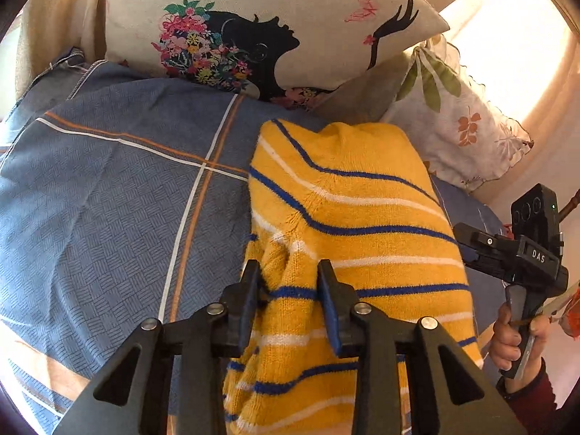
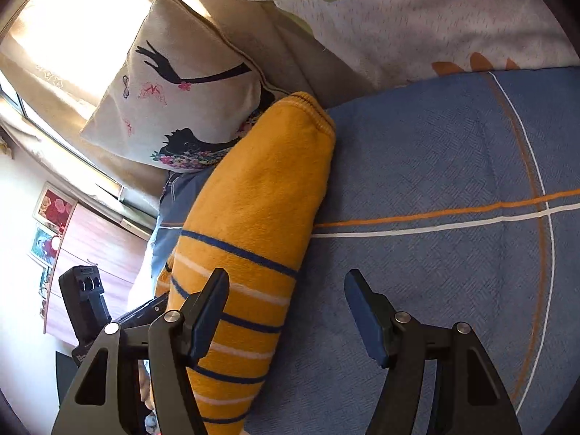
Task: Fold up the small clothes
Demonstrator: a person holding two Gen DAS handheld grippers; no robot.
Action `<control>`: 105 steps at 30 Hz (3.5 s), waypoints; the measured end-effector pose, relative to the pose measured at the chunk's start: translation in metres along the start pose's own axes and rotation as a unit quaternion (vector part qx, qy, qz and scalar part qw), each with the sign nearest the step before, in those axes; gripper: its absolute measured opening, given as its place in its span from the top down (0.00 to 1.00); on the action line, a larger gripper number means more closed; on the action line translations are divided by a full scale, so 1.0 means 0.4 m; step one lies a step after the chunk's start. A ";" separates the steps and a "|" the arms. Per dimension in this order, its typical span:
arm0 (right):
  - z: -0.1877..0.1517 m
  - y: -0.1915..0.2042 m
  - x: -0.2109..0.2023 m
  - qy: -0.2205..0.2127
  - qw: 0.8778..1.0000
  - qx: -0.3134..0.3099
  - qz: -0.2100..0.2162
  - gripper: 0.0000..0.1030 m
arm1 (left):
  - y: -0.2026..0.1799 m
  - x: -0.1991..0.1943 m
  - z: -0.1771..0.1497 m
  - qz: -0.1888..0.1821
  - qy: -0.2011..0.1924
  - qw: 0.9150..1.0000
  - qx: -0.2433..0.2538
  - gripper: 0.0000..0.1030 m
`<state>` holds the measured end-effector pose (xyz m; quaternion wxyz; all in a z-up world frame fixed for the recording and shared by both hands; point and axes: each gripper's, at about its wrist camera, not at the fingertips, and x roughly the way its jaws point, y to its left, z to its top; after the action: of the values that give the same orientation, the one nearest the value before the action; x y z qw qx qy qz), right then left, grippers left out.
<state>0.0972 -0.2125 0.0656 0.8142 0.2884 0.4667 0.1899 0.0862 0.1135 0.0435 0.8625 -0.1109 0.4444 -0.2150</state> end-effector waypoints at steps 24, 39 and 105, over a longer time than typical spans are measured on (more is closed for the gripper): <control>-0.162 0.175 -0.023 0.042 0.991 -0.089 0.090 0.30 | 0.065 -0.066 -0.009 -0.016 -0.044 0.998 -0.047 0.41; 0.047 0.029 0.193 0.019 0.996 0.022 0.089 0.09 | 0.044 0.152 0.047 -0.129 0.045 0.991 -0.001 0.11; -0.324 0.096 -0.213 -0.069 0.991 -0.092 -0.066 0.28 | -0.253 -0.269 -0.254 0.199 -0.233 0.949 0.069 0.08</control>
<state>-0.0589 -0.1947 0.0943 0.8785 0.1935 0.4077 0.1570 -0.0793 0.0748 0.1006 0.9729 -0.0073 0.2281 -0.0378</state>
